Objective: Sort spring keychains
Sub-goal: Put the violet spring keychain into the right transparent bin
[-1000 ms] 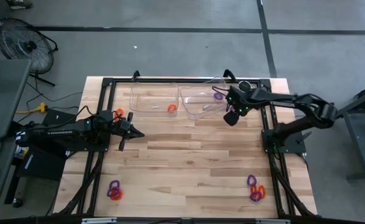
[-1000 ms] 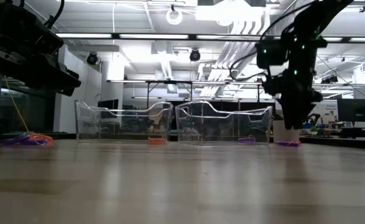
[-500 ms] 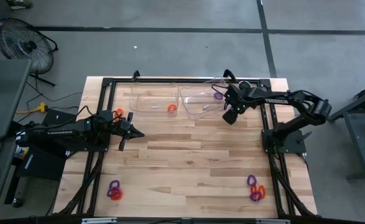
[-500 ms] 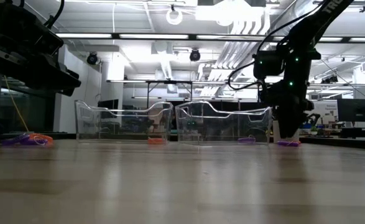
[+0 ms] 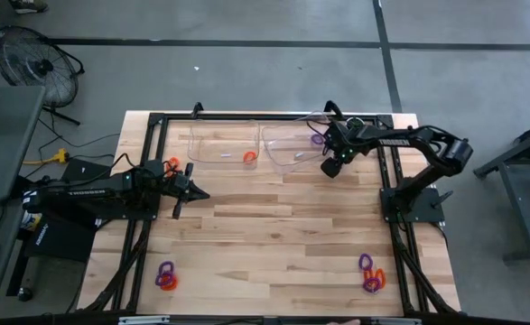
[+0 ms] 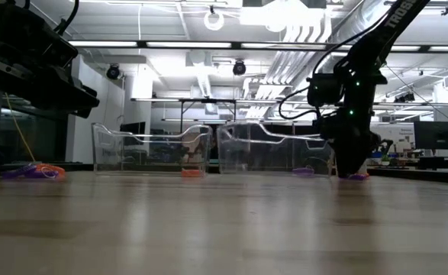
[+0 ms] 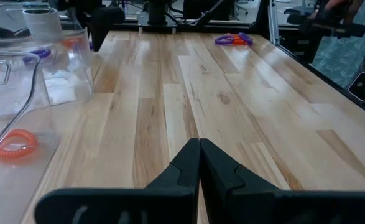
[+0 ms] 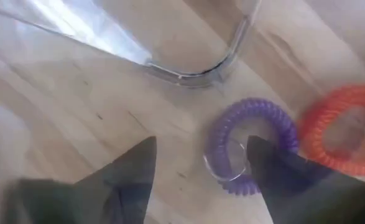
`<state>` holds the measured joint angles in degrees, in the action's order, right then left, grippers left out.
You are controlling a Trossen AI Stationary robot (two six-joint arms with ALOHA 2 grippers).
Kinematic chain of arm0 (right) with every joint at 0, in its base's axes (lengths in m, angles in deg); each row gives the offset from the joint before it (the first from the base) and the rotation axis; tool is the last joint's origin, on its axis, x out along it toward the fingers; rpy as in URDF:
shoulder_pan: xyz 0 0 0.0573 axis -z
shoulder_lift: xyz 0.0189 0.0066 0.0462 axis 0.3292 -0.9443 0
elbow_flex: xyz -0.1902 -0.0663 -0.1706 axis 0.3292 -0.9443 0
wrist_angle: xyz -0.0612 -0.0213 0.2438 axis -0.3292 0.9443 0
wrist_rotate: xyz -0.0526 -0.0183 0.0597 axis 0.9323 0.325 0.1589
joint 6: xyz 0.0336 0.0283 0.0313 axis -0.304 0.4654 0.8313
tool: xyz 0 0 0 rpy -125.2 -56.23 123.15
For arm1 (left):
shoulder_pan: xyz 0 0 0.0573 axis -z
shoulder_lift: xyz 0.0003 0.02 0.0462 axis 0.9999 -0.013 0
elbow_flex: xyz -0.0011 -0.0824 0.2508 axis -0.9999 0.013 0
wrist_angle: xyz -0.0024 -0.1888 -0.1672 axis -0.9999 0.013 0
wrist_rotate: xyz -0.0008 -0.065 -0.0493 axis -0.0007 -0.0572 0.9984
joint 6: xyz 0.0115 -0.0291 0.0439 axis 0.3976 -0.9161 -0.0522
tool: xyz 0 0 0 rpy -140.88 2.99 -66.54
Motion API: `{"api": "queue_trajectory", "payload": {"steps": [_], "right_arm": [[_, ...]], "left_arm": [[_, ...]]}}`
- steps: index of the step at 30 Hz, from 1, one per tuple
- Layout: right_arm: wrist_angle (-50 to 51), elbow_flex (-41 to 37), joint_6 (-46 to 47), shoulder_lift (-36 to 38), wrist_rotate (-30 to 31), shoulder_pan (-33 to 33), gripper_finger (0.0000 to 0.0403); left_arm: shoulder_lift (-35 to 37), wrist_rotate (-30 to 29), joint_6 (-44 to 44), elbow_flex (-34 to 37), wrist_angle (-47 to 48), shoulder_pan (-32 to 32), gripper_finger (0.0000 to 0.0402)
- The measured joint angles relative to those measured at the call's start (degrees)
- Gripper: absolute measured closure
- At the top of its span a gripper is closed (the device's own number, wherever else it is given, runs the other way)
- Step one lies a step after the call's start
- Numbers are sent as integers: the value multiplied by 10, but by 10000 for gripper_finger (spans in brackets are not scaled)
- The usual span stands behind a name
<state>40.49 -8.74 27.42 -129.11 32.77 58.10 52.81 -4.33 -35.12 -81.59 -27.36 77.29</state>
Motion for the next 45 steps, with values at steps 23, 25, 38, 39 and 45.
{"api": "queue_trajectory", "payload": {"steps": [23, 25, 38, 39, 45], "right_arm": [[45, -16, 17, 9, -50, -8, 164], [55, -17, 18, 15, -53, -13, 164], [57, -17, 27, 20, -51, -22, 164], [55, -17, 27, 20, -51, -22, 164], [46, -14, 25, 20, -49, -22, 164]], "left_arm": [[0, 0, 0, 0, 0, 0, 400], [0, 0, 0, 0, 0, 0, 400], [0, 0, 0, 0, 0, 0, 400], [0, 0, 0, 0, 0, 0, 400], [0, 0, 0, 0, 0, 0, 400]]}}
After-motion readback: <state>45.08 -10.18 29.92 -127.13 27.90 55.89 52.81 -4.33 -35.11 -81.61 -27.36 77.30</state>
